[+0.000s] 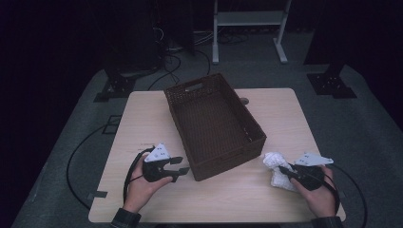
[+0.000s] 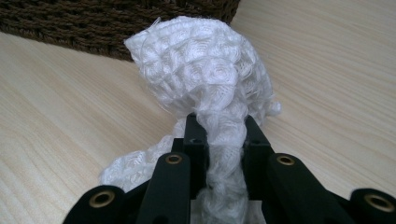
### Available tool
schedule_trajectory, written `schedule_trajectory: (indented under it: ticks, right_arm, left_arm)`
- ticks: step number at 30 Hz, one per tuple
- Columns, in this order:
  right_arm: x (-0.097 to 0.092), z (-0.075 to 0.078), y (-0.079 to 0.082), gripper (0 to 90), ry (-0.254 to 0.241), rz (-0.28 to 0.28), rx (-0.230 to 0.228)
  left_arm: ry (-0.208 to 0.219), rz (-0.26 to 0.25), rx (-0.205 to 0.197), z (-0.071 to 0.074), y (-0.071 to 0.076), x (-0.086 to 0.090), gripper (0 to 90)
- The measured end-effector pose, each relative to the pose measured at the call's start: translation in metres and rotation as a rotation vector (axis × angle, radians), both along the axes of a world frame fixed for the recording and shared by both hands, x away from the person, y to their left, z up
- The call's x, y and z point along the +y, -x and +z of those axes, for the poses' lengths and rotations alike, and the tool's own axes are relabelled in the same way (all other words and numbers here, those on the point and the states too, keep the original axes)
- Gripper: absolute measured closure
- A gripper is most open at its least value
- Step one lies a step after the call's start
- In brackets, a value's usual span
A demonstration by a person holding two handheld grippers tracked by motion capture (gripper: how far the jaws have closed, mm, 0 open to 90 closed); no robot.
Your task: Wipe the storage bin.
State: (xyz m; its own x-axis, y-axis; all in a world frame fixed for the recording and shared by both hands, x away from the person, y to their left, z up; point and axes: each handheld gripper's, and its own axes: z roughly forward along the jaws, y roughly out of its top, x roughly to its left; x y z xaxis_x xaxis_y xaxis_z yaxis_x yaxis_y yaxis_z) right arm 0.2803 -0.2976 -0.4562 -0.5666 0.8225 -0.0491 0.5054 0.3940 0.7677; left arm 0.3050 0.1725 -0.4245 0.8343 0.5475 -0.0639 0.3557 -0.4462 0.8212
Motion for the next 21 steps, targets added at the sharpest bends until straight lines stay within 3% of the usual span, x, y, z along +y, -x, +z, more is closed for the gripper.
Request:
schedule_trajectory:
  ticks: [8, 12, 21]
  right_arm:
    - [0.000, 0.000, 0.000, 76.5, 0.001, 0.002, 0.001]
    - [0.000, -0.001, 0.000, 76.5, 0.000, 0.002, 0.001]
    - [0.001, -0.001, -0.001, 76.5, 0.003, 0.001, 0.003]
  left_arm:
    - [-0.037, 0.022, 0.026, -0.020, 0.001, -0.009, 34.8]
    - [-0.049, 0.027, 0.047, -0.029, 0.001, -0.015, 33.3]
    - [-0.094, 0.061, 0.037, -0.044, 0.000, -0.029, 29.5]
